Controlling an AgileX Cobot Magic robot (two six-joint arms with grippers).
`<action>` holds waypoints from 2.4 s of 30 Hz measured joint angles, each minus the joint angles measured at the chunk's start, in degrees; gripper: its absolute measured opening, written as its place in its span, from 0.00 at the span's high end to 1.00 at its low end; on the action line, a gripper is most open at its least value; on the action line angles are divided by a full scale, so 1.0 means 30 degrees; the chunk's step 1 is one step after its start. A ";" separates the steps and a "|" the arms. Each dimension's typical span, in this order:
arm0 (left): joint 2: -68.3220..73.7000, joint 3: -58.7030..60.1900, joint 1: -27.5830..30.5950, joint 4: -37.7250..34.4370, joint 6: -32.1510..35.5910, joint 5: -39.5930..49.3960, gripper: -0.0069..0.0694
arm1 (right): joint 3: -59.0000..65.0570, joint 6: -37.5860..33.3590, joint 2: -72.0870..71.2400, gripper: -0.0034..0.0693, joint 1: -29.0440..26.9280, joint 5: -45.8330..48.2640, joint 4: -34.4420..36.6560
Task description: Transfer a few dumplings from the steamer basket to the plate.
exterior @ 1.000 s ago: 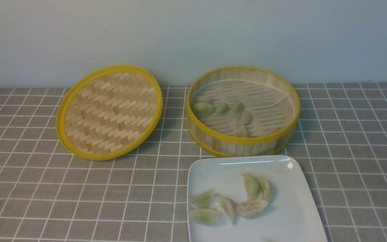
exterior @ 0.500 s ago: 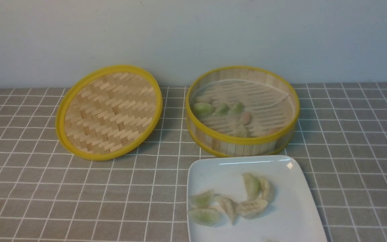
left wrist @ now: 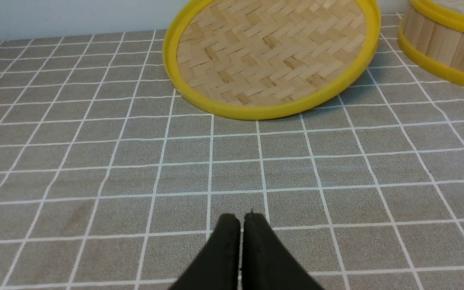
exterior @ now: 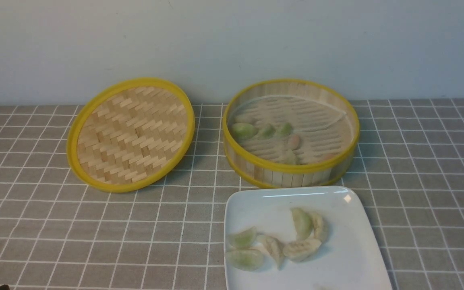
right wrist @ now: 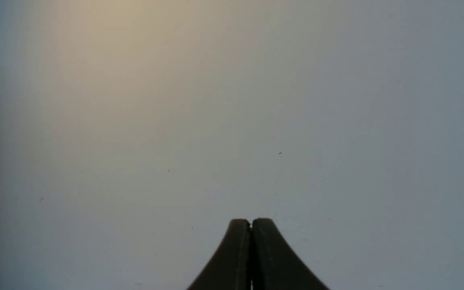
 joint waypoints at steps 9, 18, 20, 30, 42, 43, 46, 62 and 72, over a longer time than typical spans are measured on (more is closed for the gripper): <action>0.0000 0.0000 0.0000 0.0040 0.0000 0.0000 0.92 | 0.0000 0.0000 0.0000 0.97 0.0000 0.0000 0.0000; 0.0000 0.0000 0.0000 0.0058 0.0000 0.0000 0.92 | 0.0000 0.0000 0.0000 0.97 0.0000 0.0000 0.0000; 0.0000 0.0000 0.0000 0.0058 0.0000 0.0000 0.92 | 0.0000 0.0000 0.0000 0.97 0.0000 0.0000 0.0000; 0.0000 0.0000 0.0000 0.0058 0.0000 0.0000 0.92 | 0.0000 -0.0035 0.0000 0.97 0.0000 0.0000 0.0000; 0.0000 0.0000 0.0000 0.0058 0.0000 0.0000 0.92 | 0.3162 -0.0525 -0.0018 0.97 -0.3144 0.2309 -0.2954; 0.0000 0.0000 0.0000 0.0058 -0.0041 0.0000 0.92 | 0.4169 -0.0525 -0.0018 0.97 -0.3808 0.2327 -0.3180; 0.0000 0.0000 0.0000 0.0058 -0.0061 0.0000 0.92 | 0.6204 -0.0525 -0.0018 0.97 -0.4717 0.2291 -0.3344; 0.0000 0.0000 0.0000 0.0077 -0.0151 0.0000 0.92 | 0.9140 -0.0144 0.0004 0.97 -0.6045 0.2108 -0.3099; 0.0000 0.0000 0.0000 0.0077 -0.0151 0.0000 0.92 | 0.9140 0.0232 0.0004 0.97 -0.6045 0.2092 -0.3099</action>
